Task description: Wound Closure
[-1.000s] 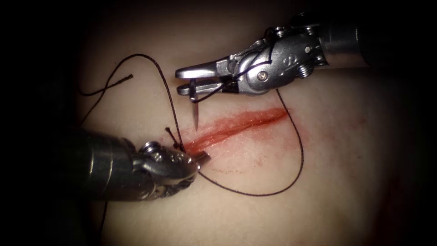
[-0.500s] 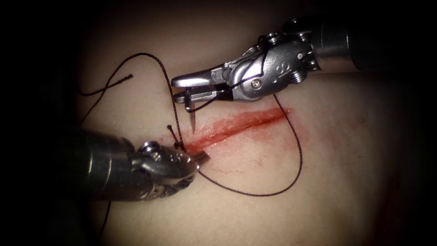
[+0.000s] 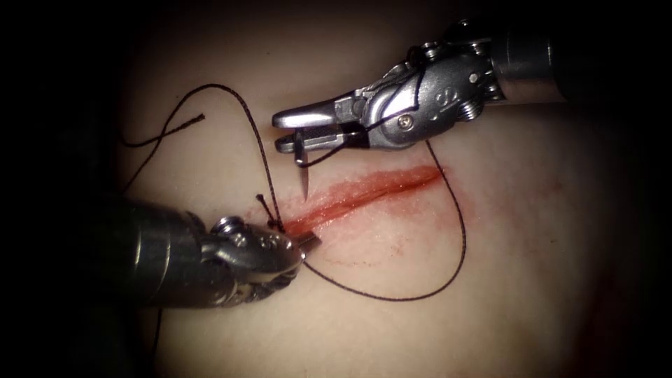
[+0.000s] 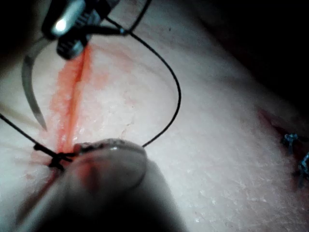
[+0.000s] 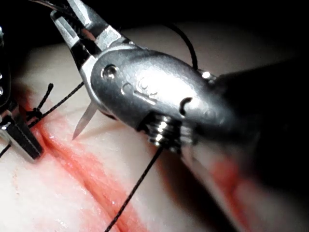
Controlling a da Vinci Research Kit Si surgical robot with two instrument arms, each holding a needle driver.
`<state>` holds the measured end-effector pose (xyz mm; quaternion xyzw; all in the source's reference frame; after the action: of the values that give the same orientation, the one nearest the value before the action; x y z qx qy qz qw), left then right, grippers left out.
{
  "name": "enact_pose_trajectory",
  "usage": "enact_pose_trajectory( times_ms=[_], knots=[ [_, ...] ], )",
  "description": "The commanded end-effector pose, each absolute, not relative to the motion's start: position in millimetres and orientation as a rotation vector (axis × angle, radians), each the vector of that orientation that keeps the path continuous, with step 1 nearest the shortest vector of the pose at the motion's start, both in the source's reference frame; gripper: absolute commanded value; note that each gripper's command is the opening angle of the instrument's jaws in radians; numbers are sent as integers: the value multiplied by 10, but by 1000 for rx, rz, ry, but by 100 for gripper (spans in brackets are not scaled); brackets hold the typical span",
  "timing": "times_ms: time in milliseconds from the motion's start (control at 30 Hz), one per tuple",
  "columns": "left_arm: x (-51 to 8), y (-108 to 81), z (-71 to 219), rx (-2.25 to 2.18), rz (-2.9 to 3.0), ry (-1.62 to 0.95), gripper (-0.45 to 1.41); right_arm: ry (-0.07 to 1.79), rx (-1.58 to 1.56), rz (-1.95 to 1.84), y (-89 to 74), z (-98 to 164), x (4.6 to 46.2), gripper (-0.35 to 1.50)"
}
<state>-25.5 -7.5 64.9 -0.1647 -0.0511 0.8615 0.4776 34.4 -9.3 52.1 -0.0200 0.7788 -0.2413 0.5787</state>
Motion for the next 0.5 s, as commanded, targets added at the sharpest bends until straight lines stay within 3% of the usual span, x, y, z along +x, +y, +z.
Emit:
enact_pose_trajectory(
  times_ms=[33, 500],
  knots=[
    [-260, -77, 655, -402, 2104, -124, -38, 1826, -55, -568, -89, 519, 354, -35],
    [-260, -77, 655, -400, 2103, -122, -38, 1818, -61, -590, -86, 520, 350, -35]
  ],
)
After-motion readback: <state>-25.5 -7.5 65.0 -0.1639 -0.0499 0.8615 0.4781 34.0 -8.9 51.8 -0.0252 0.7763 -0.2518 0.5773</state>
